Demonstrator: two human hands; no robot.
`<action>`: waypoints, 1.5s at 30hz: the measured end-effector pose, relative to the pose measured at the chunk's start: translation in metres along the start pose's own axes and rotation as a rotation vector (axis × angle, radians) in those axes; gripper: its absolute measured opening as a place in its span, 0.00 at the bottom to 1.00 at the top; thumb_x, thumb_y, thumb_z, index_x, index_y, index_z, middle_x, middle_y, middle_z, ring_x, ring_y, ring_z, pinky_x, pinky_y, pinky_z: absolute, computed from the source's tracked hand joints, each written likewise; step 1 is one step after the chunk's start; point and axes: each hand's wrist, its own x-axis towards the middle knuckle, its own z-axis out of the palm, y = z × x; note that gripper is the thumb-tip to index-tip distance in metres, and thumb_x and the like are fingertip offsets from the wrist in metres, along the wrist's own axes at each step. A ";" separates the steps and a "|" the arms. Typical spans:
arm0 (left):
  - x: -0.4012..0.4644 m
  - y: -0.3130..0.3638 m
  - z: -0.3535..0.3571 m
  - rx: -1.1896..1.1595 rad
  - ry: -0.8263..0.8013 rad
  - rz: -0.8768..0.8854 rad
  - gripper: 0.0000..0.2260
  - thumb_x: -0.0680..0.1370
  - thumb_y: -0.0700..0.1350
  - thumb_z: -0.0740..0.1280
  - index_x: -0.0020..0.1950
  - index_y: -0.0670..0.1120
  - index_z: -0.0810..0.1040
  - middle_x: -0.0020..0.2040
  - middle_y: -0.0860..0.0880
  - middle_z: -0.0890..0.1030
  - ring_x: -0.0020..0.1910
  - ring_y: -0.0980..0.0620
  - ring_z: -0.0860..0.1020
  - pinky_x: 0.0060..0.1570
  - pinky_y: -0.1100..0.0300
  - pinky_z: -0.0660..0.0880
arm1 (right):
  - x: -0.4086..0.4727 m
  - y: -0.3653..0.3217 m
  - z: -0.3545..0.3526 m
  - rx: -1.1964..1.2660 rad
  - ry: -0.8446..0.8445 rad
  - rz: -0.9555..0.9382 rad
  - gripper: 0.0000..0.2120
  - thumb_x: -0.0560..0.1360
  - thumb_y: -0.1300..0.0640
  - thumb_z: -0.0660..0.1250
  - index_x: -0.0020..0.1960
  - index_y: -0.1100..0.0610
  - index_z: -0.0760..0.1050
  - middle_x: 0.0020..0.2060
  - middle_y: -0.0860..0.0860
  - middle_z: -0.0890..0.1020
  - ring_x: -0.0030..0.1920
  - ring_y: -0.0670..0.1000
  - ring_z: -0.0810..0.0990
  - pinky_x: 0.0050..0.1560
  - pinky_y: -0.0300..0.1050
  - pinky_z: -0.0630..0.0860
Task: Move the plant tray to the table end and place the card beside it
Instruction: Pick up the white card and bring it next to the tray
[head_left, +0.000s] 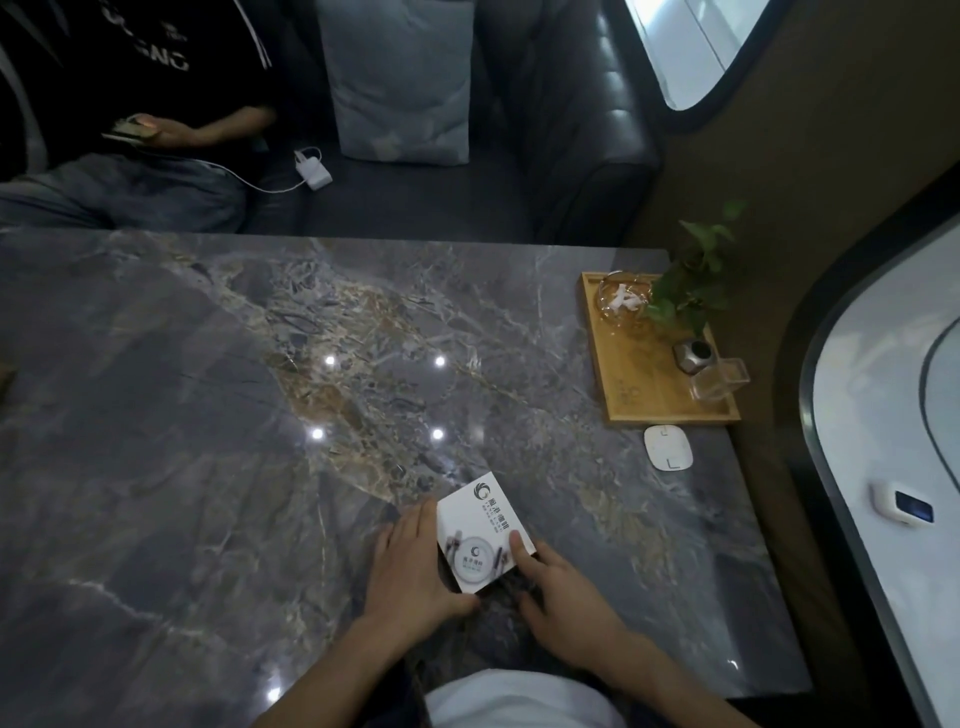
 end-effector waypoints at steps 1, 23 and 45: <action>0.000 0.001 0.000 -0.018 0.010 -0.003 0.45 0.57 0.66 0.72 0.72 0.56 0.63 0.63 0.57 0.74 0.64 0.55 0.73 0.63 0.51 0.72 | 0.000 0.000 0.000 0.012 0.002 0.006 0.34 0.74 0.52 0.56 0.78 0.50 0.51 0.75 0.53 0.64 0.70 0.55 0.68 0.66 0.47 0.71; -0.017 0.059 0.021 -0.173 -0.003 0.033 0.37 0.55 0.59 0.79 0.61 0.61 0.68 0.53 0.63 0.76 0.48 0.64 0.79 0.45 0.58 0.79 | -0.051 0.036 -0.010 0.403 0.319 0.066 0.27 0.74 0.64 0.66 0.72 0.51 0.68 0.60 0.40 0.72 0.61 0.40 0.73 0.58 0.18 0.59; 0.030 0.173 0.105 -0.092 -0.173 0.187 0.40 0.56 0.58 0.78 0.65 0.62 0.65 0.60 0.63 0.73 0.54 0.60 0.78 0.49 0.58 0.79 | -0.095 0.143 -0.059 0.521 0.458 0.203 0.28 0.72 0.57 0.63 0.72 0.52 0.67 0.68 0.49 0.72 0.67 0.45 0.71 0.67 0.31 0.64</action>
